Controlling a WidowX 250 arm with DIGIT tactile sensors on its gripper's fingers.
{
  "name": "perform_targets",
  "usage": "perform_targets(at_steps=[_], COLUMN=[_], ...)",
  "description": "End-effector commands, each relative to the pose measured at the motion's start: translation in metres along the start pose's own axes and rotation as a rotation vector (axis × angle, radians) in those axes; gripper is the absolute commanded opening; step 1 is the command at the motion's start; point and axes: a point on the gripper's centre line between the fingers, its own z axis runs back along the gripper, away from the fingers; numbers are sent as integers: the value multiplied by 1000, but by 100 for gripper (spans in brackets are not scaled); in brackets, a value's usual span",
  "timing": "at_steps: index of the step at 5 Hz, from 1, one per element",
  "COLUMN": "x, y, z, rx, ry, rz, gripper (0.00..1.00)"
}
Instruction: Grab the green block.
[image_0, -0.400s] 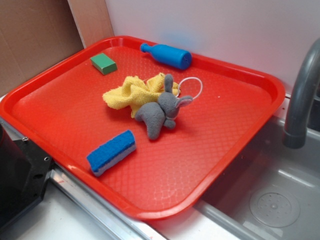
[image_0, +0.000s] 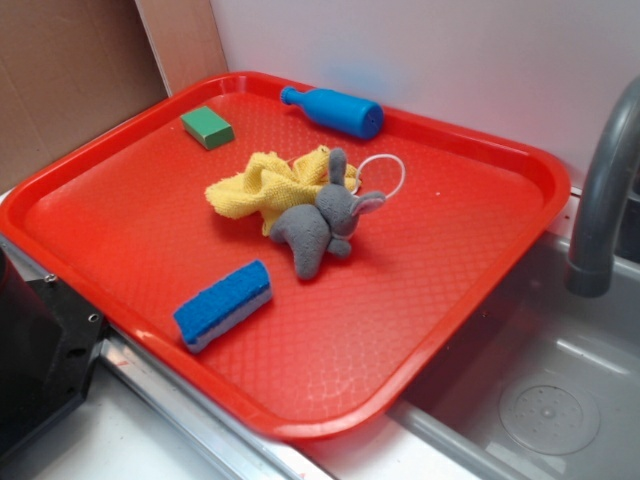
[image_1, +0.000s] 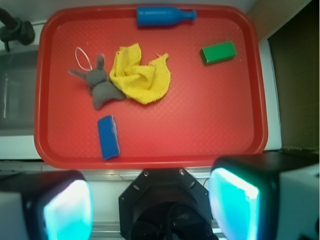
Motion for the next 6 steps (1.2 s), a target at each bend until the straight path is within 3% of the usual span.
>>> perform_targets(at_steps=[1, 2, 3, 4, 5, 6], x=[20, 29, 45, 56, 69, 85], y=[27, 50, 71, 88, 106, 120], z=[-6, -20, -44, -65, -87, -112], rx=[5, 5, 31, 87, 188, 254], ry=[-86, -179, -230, -279, -321, -357], rz=[314, 560, 807, 1048, 1278, 1360], gripper=[100, 100, 100, 100, 100, 100])
